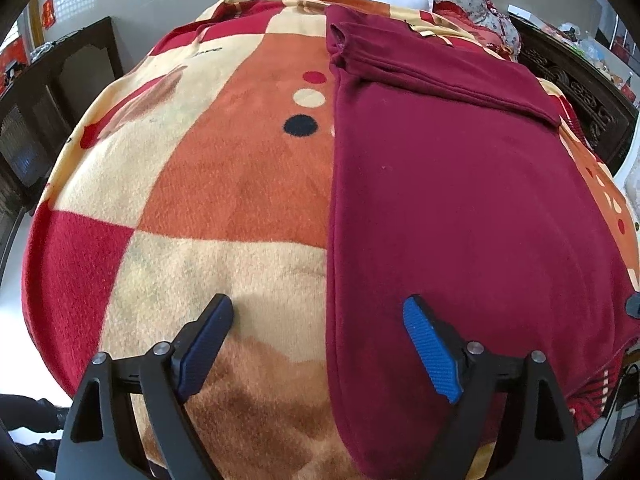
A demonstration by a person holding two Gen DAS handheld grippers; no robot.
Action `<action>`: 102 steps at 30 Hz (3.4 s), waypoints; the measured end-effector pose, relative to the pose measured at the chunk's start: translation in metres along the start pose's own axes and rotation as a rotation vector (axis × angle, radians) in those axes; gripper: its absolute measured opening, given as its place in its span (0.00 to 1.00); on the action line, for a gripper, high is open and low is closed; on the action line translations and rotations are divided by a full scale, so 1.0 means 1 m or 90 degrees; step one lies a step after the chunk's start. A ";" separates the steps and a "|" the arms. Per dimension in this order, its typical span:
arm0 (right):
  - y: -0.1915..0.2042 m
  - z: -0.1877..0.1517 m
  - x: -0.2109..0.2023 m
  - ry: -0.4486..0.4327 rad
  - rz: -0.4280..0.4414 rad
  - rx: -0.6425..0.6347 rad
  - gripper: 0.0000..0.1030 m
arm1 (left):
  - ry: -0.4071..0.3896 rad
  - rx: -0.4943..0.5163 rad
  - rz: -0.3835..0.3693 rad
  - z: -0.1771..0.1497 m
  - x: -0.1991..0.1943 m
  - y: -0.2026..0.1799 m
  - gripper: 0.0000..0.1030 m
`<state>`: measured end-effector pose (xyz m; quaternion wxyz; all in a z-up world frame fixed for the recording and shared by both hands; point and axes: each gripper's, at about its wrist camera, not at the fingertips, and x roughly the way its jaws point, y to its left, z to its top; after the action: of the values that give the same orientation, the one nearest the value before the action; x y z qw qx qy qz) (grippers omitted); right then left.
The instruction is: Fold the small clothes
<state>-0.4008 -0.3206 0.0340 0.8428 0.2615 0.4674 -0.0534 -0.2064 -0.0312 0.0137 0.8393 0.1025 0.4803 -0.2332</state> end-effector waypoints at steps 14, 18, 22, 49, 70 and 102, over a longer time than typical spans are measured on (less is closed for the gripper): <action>-0.002 -0.003 -0.006 -0.007 0.041 -0.007 0.85 | 0.046 0.003 -0.024 -0.016 -0.006 -0.004 0.94; -0.003 -0.004 -0.009 -0.008 0.035 -0.028 0.68 | 0.049 0.004 -0.020 -0.015 -0.003 -0.007 0.95; -0.005 -0.002 -0.015 0.004 0.093 -0.019 0.17 | 0.058 0.001 -0.031 -0.014 -0.004 -0.005 0.95; -0.013 0.029 -0.024 -0.116 0.382 0.057 0.11 | 0.070 0.045 -0.186 0.020 -0.024 -0.015 0.07; -0.038 0.215 0.000 -0.245 0.285 0.061 0.09 | -0.087 0.001 -0.150 0.229 0.007 -0.021 0.07; -0.086 0.319 0.071 -0.239 0.173 0.169 0.10 | -0.058 -0.036 -0.094 0.336 0.100 -0.031 0.08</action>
<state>-0.1476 -0.5398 0.0785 0.8727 0.4154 0.2521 -0.0478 0.0763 -0.2199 0.1042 0.8433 0.0326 0.4545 -0.2850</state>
